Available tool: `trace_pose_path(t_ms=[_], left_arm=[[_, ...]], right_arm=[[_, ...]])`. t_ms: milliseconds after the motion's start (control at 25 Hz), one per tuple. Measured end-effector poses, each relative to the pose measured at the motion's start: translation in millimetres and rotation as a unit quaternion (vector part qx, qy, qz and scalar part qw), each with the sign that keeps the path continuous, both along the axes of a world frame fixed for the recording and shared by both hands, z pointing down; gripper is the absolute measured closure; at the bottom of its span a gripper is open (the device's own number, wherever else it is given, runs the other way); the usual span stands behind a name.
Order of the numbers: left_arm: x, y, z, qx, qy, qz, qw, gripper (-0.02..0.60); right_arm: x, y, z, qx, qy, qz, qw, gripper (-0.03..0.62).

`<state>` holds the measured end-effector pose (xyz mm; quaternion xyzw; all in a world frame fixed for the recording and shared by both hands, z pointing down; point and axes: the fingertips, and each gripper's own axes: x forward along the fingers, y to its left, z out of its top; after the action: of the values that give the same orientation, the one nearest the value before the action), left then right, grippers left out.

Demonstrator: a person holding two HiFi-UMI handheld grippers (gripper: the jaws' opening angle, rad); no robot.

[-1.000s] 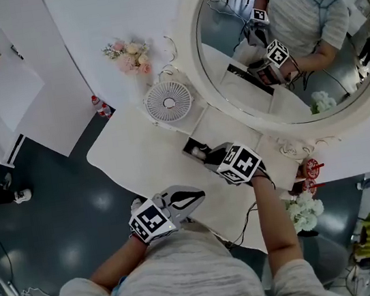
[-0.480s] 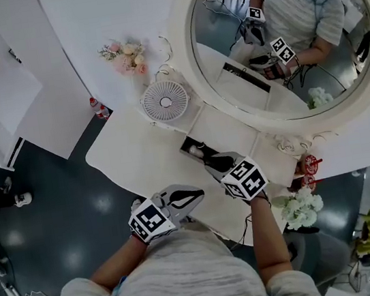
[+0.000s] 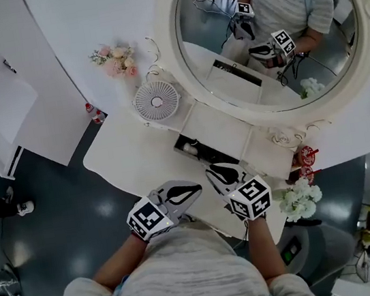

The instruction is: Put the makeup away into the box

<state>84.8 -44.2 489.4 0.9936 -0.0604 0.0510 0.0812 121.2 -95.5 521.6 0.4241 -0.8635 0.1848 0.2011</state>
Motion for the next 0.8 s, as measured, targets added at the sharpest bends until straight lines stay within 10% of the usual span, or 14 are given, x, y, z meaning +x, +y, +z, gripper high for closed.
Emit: trace_pose_path(t_ms=[800], left_arm=[[9, 11, -16, 0.026, 0.002, 0.009, 0.9996, 0.566]], right_arm=[[-19, 51, -39, 0.101, -0.116, 0.007, 0.988, 0.576]])
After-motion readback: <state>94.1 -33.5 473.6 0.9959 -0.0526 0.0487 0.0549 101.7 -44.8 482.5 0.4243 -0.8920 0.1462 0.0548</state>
